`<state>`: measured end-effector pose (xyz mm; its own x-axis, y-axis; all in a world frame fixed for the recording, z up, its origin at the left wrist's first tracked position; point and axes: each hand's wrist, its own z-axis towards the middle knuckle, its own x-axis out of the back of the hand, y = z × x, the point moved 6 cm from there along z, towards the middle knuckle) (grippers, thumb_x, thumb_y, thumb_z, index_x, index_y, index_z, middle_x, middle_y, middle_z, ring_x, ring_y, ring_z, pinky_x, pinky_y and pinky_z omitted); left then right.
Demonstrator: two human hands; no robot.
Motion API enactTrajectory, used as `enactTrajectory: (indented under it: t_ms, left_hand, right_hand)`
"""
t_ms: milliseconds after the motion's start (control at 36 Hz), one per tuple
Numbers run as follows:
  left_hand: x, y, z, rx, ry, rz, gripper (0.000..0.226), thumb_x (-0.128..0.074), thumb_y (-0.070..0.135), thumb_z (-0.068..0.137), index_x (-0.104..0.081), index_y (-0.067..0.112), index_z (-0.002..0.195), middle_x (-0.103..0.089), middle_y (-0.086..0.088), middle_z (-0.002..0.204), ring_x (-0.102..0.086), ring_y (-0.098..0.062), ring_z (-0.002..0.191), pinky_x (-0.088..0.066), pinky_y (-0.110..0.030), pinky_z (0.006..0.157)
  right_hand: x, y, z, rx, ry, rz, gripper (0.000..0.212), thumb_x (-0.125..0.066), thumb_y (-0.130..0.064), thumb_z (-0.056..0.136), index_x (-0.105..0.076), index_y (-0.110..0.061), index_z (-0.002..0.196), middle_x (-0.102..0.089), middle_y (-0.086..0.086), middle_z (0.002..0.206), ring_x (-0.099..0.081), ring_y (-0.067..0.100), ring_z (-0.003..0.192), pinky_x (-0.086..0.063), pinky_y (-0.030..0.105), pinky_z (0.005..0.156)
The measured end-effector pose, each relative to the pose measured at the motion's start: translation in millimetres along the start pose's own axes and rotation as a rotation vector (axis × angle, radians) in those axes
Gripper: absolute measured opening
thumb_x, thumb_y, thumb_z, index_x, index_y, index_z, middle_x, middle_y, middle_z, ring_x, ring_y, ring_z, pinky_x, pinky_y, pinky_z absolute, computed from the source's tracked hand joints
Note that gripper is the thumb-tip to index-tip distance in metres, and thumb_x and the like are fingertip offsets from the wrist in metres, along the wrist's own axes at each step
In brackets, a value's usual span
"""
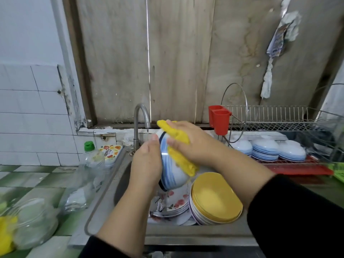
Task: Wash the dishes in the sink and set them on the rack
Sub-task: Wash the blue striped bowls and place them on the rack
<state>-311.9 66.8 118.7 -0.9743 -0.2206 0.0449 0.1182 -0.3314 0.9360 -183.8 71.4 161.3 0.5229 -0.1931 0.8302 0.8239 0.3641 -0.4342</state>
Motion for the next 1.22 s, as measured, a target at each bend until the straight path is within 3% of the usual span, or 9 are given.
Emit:
enactTrajectory:
  t_ms: [56,139,306,417,500,694,861,1083,1222]
  left_hand:
    - [-2.5,2.5,-3.2,-0.016,-0.045,-0.01,0.042,-0.036,0.04,0.1,-0.054,0.021,0.068,-0.055,0.009,0.069,-0.051,-0.005,0.066,-0.039,-0.013,0.058]
    - [-0.3,7.4,-5.0,-0.035,-0.048,-0.039,0.041,-0.037,0.037,0.1,-0.054,0.02,0.066,-0.053,0.01,0.065,-0.051,-0.01,0.066,-0.039,-0.013,0.059]
    - [2.0,7.2,2.9,-0.035,-0.099,0.05,0.042,-0.036,0.031,0.101,-0.058,0.009,0.073,-0.056,0.007,0.068,-0.052,-0.008,0.066,-0.039,-0.012,0.054]
    - [1.4,5.0,1.3,0.047,-0.107,-0.113,0.042,-0.045,0.038,0.098,-0.062,0.006,0.075,-0.064,0.001,0.067,-0.059,-0.019,0.069,-0.046,-0.027,0.065]
    - [2.2,8.1,1.2,0.106,-0.035,-0.302,0.037,-0.047,0.034,0.098,-0.061,0.016,0.068,-0.063,0.011,0.049,-0.061,-0.004,0.05,-0.045,-0.016,0.046]
    - [-11.8,4.0,-4.4,0.175,0.092,-0.512,0.031,-0.045,0.034,0.099,-0.062,0.02,0.078,-0.065,0.015,0.052,-0.06,0.002,0.048,-0.047,-0.016,0.047]
    - [-25.4,13.9,-9.3,0.163,0.317,-0.523,0.034,-0.035,0.045,0.099,-0.058,0.023,0.087,-0.059,0.016,0.076,-0.057,-0.002,0.074,-0.044,-0.023,0.067]
    - [-57.5,22.7,19.4,0.395,-0.245,-0.673,0.037,-0.046,0.039,0.098,-0.066,0.011,0.111,-0.071,-0.013,0.106,-0.065,-0.032,0.101,-0.049,-0.05,0.093]
    - [-50.9,42.3,26.9,0.305,0.027,-0.44,0.038,-0.047,0.043,0.096,-0.061,0.014,0.075,-0.066,-0.001,0.076,-0.063,-0.023,0.079,-0.052,-0.036,0.08]
  right_hand:
    - [9.1,21.8,8.1,-0.177,-0.013,0.323,0.052,-0.047,-0.052,0.093,-0.063,-0.008,0.115,-0.063,0.006,0.118,-0.056,0.012,0.104,-0.043,0.022,0.091]
    - [10.4,35.8,9.6,-0.334,0.017,0.543,0.048,-0.049,-0.058,0.088,-0.069,-0.017,0.104,-0.069,0.004,0.111,-0.063,0.017,0.105,-0.042,0.038,0.103]
    - [1.9,-18.1,4.9,0.122,0.062,0.111,0.047,-0.053,-0.043,0.093,-0.05,-0.025,0.136,-0.046,-0.003,0.143,-0.038,0.008,0.133,-0.029,0.02,0.107]
    - [7.8,12.3,9.3,-0.174,-0.028,0.594,0.039,-0.058,-0.044,0.089,-0.065,-0.016,0.114,-0.069,0.002,0.107,-0.064,0.016,0.1,-0.049,0.027,0.092]
    - [-4.4,42.0,3.2,-0.432,-0.068,1.046,0.039,-0.059,-0.052,0.085,-0.067,-0.016,0.097,-0.073,0.008,0.091,-0.068,0.022,0.083,-0.052,0.035,0.084]
    - [-21.2,60.2,-17.5,-0.605,0.109,1.548,0.051,-0.053,-0.059,0.085,-0.073,-0.019,0.061,-0.07,0.006,0.067,-0.067,0.023,0.063,-0.049,0.037,0.072]
    - [-43.5,52.2,-22.3,-0.74,0.155,1.81,0.074,-0.052,-0.08,0.069,-0.063,-0.022,0.115,-0.066,0.015,0.116,-0.06,0.04,0.107,-0.041,0.055,0.1]
    - [0.6,76.1,-23.5,-0.674,-0.003,1.645,0.073,-0.054,-0.075,0.073,-0.065,-0.018,0.117,-0.069,0.016,0.109,-0.066,0.035,0.1,-0.051,0.051,0.089]
    - [-8.4,69.3,-21.2,-0.684,0.092,1.789,0.072,-0.057,-0.075,0.07,-0.066,-0.02,0.116,-0.069,0.016,0.11,-0.064,0.037,0.103,-0.049,0.052,0.092]
